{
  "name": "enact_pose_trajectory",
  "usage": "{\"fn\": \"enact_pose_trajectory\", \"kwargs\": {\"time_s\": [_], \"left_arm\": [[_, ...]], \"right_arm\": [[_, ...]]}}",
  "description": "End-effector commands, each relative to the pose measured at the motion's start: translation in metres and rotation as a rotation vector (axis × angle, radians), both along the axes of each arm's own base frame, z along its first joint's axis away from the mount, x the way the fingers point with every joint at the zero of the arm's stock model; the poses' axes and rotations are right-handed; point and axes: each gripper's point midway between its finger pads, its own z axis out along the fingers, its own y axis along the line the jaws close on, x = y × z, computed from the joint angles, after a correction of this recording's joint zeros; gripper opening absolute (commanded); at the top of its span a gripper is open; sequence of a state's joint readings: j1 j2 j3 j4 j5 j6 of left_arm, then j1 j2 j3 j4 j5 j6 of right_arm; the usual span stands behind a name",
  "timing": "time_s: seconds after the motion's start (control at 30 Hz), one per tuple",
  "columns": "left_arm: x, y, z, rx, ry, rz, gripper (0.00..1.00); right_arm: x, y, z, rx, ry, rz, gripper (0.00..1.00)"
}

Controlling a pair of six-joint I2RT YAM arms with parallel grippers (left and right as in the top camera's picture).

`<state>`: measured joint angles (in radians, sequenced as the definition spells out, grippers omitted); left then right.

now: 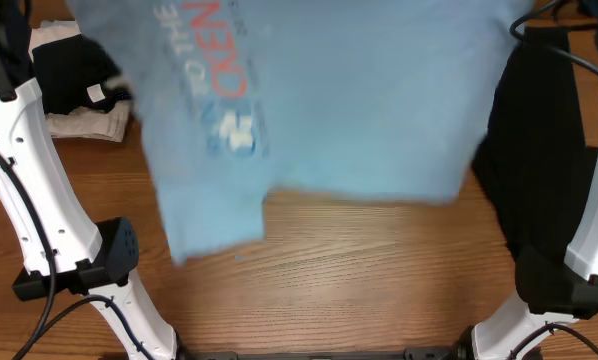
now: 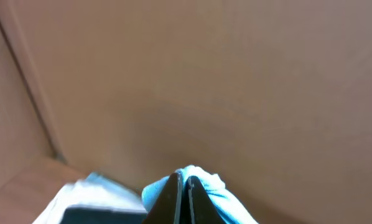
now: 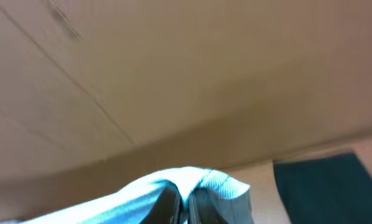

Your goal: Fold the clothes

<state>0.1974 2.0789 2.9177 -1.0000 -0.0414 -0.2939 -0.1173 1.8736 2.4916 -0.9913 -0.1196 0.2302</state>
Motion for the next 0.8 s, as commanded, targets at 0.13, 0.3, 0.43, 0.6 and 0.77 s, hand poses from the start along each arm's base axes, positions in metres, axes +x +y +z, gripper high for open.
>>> {"fn": "enact_pose_trajectory", "kwargs": {"time_s": [0.13,0.3,0.43,0.6,0.77], "left_arm": [[-0.032,0.006,0.068,0.065,-0.201,0.036,0.04],[-0.022,0.007,0.067,0.109,-0.206,0.028,0.04],[-0.005,0.009,0.042,0.11,-0.136,0.017,0.04],[0.024,0.011,-0.013,0.078,0.009,-0.012,0.04],[0.026,0.007,-0.034,0.052,0.081,-0.039,0.04]], "right_arm": [[-0.02,-0.008,0.062,-0.062,-0.183,-0.019,0.04],[-0.005,-0.013,0.042,-0.07,-0.137,-0.029,0.04],[0.011,-0.016,0.011,-0.06,-0.053,-0.028,0.04],[0.026,-0.018,-0.036,-0.042,0.08,-0.024,0.04],[0.024,-0.017,-0.044,-0.036,0.112,-0.016,0.04]]}}
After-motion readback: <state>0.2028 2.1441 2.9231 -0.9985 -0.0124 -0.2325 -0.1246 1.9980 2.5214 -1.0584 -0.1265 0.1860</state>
